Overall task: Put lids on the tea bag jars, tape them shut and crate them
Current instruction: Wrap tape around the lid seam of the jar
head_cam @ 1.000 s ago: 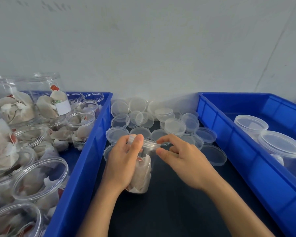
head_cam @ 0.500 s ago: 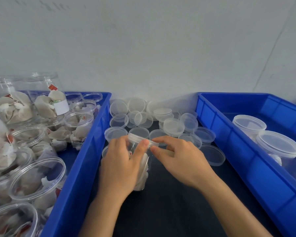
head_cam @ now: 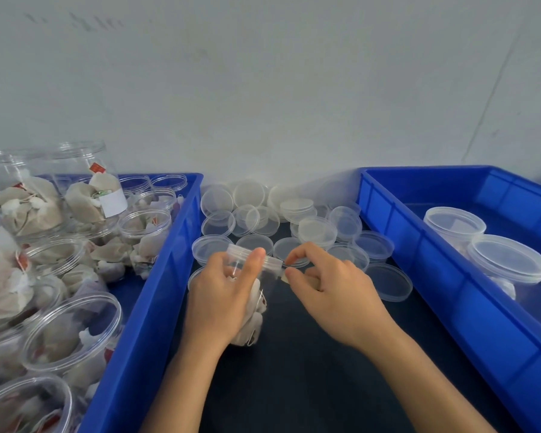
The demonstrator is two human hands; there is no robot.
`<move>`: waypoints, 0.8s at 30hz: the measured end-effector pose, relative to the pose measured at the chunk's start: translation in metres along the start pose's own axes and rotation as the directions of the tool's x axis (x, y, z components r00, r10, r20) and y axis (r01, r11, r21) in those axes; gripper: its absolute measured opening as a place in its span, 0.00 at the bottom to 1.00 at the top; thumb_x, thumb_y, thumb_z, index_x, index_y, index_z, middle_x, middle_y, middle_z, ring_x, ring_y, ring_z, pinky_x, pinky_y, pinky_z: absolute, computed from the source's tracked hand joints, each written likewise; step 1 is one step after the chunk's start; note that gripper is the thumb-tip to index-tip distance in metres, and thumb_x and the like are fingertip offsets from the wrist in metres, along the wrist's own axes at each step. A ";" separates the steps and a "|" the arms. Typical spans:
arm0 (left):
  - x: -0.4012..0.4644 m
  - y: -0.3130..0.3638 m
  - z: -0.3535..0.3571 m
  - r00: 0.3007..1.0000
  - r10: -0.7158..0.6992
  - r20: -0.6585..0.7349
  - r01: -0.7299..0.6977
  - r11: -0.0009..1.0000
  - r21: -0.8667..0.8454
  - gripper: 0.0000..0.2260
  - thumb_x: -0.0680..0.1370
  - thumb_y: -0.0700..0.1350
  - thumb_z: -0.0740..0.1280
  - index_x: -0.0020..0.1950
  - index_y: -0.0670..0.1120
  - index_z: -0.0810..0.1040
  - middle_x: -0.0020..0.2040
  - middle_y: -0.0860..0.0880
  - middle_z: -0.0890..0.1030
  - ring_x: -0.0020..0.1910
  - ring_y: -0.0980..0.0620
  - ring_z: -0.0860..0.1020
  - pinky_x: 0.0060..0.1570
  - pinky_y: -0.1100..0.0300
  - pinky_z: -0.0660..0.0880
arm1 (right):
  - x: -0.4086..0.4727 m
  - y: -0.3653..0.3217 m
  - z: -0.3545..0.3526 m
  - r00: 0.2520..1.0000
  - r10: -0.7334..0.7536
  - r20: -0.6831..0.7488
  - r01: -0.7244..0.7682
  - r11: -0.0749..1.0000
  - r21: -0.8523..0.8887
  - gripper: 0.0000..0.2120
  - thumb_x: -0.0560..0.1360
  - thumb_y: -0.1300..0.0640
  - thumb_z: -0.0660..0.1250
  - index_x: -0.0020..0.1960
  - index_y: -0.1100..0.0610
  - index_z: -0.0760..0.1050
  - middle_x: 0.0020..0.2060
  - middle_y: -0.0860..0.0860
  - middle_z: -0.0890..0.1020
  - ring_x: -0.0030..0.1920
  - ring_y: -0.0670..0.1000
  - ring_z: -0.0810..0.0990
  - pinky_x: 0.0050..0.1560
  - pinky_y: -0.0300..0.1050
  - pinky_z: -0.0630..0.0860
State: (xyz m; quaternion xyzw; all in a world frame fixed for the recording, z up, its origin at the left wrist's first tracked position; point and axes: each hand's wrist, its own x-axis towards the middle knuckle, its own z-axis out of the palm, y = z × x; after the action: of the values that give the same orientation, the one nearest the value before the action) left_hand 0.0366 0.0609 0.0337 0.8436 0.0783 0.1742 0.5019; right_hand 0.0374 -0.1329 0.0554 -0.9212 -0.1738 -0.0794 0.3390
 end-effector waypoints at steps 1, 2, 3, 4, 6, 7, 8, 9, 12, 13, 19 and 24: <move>0.000 -0.001 0.000 1.000 -0.001 0.000 0.001 1.000 -0.001 0.29 0.69 0.78 0.57 0.43 0.53 0.74 0.39 0.54 0.77 0.39 0.57 0.77 0.36 0.59 0.68 | 0.000 0.001 0.001 1.000 -0.003 -0.011 0.003 1.000 -0.022 0.03 0.84 0.42 0.60 0.55 0.39 0.70 0.32 0.49 0.80 0.33 0.51 0.76 0.41 0.49 0.78; 0.001 -0.002 -0.001 1.000 0.004 0.000 -0.004 1.000 -0.003 0.29 0.69 0.78 0.57 0.43 0.52 0.74 0.39 0.54 0.77 0.38 0.56 0.77 0.36 0.59 0.68 | 0.000 0.002 0.002 1.000 0.000 -0.014 0.000 1.000 -0.023 0.03 0.84 0.42 0.60 0.54 0.39 0.70 0.32 0.49 0.80 0.33 0.52 0.76 0.41 0.49 0.78; 0.001 -0.003 -0.001 1.000 0.010 0.000 -0.010 1.000 -0.006 0.29 0.70 0.77 0.57 0.43 0.52 0.74 0.38 0.54 0.76 0.38 0.56 0.77 0.36 0.59 0.68 | 0.000 0.002 0.003 1.000 0.002 -0.014 -0.003 1.000 -0.014 0.04 0.84 0.41 0.60 0.54 0.40 0.71 0.32 0.49 0.80 0.34 0.52 0.76 0.40 0.48 0.77; 0.002 -0.004 -0.001 1.000 0.013 0.000 -0.013 1.000 -0.015 0.29 0.70 0.77 0.58 0.43 0.51 0.74 0.38 0.53 0.76 0.37 0.56 0.77 0.37 0.59 0.68 | 0.000 0.003 0.005 1.000 0.001 -0.015 -0.001 1.000 -0.007 0.05 0.84 0.41 0.60 0.54 0.40 0.71 0.33 0.49 0.80 0.34 0.52 0.76 0.39 0.47 0.75; 0.003 -0.007 -0.001 1.000 0.005 0.005 -0.005 0.999 -0.052 0.29 0.71 0.76 0.59 0.43 0.50 0.76 0.37 0.53 0.78 0.37 0.59 0.78 0.38 0.59 0.69 | 0.001 0.004 0.007 0.999 -0.018 -0.027 0.017 1.000 -0.020 0.05 0.84 0.40 0.60 0.53 0.40 0.71 0.32 0.48 0.79 0.34 0.52 0.76 0.37 0.46 0.73; 0.004 -0.008 -0.002 1.000 -0.002 0.012 0.003 0.997 -0.079 0.30 0.72 0.76 0.59 0.43 0.49 0.77 0.36 0.54 0.79 0.37 0.62 0.78 0.38 0.59 0.70 | 0.002 0.004 0.008 0.999 -0.032 -0.037 0.030 0.999 -0.036 0.06 0.84 0.40 0.60 0.53 0.40 0.71 0.31 0.48 0.79 0.33 0.51 0.75 0.36 0.45 0.73; 0.004 -0.010 -0.002 1.000 -0.006 0.020 0.008 0.995 -0.103 0.30 0.72 0.76 0.60 0.43 0.48 0.78 0.35 0.55 0.79 0.36 0.63 0.78 0.39 0.59 0.70 | 0.003 0.003 0.010 0.998 -0.044 -0.046 0.041 0.998 -0.051 0.05 0.84 0.40 0.60 0.53 0.40 0.71 0.30 0.47 0.79 0.33 0.51 0.76 0.36 0.44 0.72; 0.005 -0.011 -0.002 1.000 -0.005 0.025 0.008 0.992 -0.123 0.31 0.72 0.75 0.60 0.43 0.47 0.78 0.34 0.57 0.79 0.36 0.63 0.77 0.39 0.58 0.70 | 0.004 0.003 0.011 0.997 -0.052 -0.052 0.048 0.997 -0.061 0.05 0.84 0.40 0.60 0.53 0.39 0.71 0.30 0.46 0.79 0.33 0.50 0.76 0.35 0.44 0.71; 0.004 -0.015 -0.003 0.999 0.015 0.036 -0.008 0.983 -0.186 0.37 0.73 0.78 0.60 0.45 0.43 0.80 0.37 0.52 0.81 0.37 0.58 0.79 0.40 0.58 0.73 | 0.004 0.002 0.013 0.996 -0.061 -0.060 0.058 0.997 -0.060 0.05 0.84 0.39 0.60 0.54 0.39 0.70 0.31 0.46 0.79 0.33 0.50 0.76 0.34 0.43 0.69; 0.003 -0.015 -0.003 0.998 0.026 0.049 -0.015 0.978 -0.207 0.40 0.73 0.79 0.59 0.46 0.40 0.80 0.39 0.47 0.80 0.35 0.57 0.78 0.41 0.57 0.74 | 0.004 0.002 0.014 0.996 -0.063 -0.064 0.059 0.997 -0.055 0.06 0.84 0.39 0.60 0.53 0.39 0.70 0.30 0.46 0.79 0.33 0.50 0.76 0.34 0.42 0.69; 0.002 -0.018 -0.004 0.990 0.051 0.129 -0.011 0.956 -0.293 0.48 0.70 0.80 0.57 0.55 0.34 0.79 0.48 0.34 0.80 0.40 0.50 0.79 0.44 0.53 0.77 | 0.006 0.005 0.014 0.997 -0.036 -0.063 0.030 0.996 -0.083 0.09 0.82 0.34 0.58 0.57 0.37 0.66 0.32 0.41 0.80 0.34 0.45 0.79 0.35 0.42 0.71; 0.002 -0.020 -0.006 0.971 0.018 0.237 0.067 0.935 -0.347 0.36 0.77 0.77 0.58 0.56 0.46 0.85 0.49 0.43 0.87 0.51 0.45 0.86 0.54 0.46 0.82 | 0.004 0.002 0.010 0.999 -0.042 -0.016 0.040 0.990 -0.134 0.16 0.83 0.33 0.54 0.69 0.32 0.66 0.33 0.35 0.80 0.37 0.43 0.79 0.40 0.43 0.74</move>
State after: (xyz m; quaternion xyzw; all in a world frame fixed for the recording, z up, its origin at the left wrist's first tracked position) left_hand 0.0371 0.0759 0.0190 0.7536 -0.0039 0.0775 0.6528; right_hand 0.0422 -0.1263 0.0477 -0.9372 -0.1837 -0.1066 0.2765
